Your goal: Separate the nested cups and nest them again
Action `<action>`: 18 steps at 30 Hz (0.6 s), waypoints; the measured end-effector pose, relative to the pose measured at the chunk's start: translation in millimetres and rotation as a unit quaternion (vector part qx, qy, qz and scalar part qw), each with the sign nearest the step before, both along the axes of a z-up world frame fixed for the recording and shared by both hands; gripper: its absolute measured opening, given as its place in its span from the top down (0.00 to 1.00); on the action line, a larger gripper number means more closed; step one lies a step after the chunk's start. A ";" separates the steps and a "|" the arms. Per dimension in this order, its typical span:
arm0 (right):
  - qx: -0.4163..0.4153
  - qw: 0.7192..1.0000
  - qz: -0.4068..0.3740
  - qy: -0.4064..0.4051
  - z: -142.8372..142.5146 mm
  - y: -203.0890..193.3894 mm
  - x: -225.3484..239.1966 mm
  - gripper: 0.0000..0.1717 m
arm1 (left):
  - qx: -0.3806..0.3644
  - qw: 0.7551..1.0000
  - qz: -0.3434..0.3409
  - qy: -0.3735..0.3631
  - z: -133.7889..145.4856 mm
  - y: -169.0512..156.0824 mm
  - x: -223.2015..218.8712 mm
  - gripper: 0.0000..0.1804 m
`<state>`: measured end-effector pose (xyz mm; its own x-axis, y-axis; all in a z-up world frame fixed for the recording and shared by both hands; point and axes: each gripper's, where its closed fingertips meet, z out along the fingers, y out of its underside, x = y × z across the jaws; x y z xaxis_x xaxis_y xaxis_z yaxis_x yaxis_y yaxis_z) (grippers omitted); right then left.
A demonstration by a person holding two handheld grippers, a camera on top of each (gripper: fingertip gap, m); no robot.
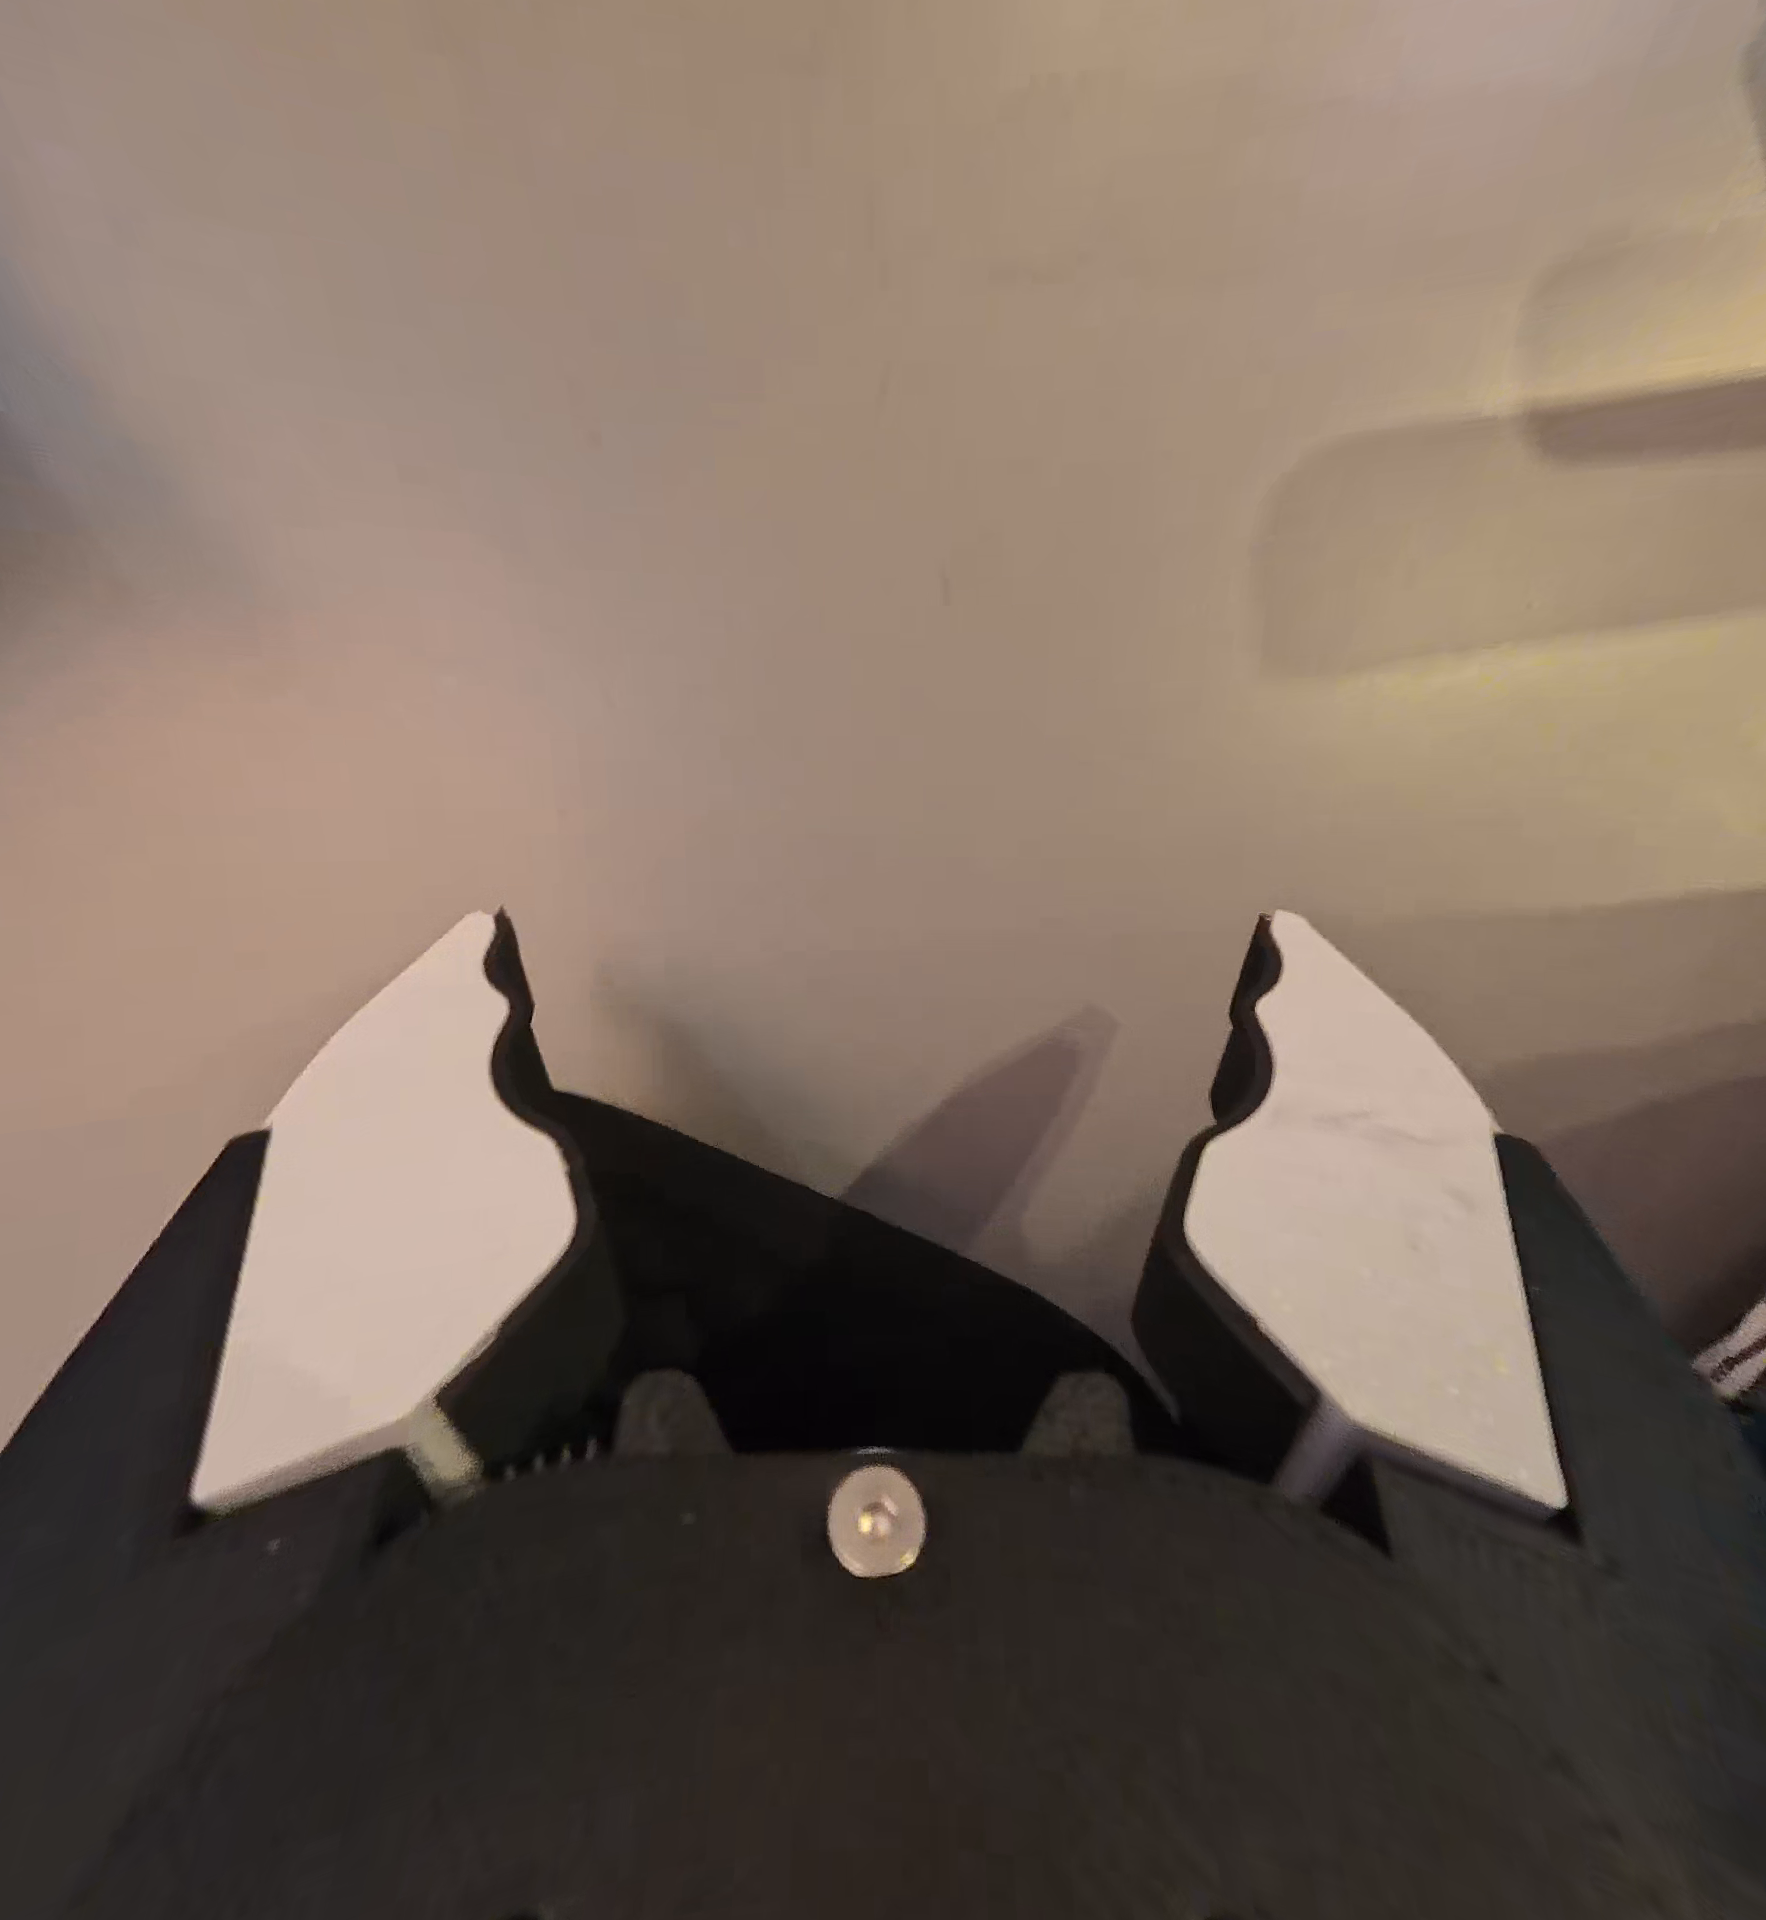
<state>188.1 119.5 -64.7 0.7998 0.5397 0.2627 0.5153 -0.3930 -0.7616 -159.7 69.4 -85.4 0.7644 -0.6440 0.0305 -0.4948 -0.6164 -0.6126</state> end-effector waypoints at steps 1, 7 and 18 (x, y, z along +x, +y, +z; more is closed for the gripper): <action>-0.004 1.000 -0.001 0.000 -1.1 0.4 0.4 0.55 | -0.001 1.000 -0.003 -0.003 0.2 1.6 0.3 0.30; -0.029 0.999 -0.028 0.000 -6.7 4.2 7.0 0.56 | 0.037 0.994 -0.088 0.049 -12.8 3.3 -1.6 0.29; -0.071 0.986 -0.148 0.027 -14.8 -1.8 29.0 0.54 | 0.051 0.968 -0.244 0.031 -8.1 -15.2 -5.1 0.27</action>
<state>217.1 117.7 -79.5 0.9387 0.3082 0.1544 0.3221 -0.6245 -0.7115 -164.8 54.2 -93.5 0.3662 -0.9264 -0.0882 -0.7504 -0.2379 -0.6167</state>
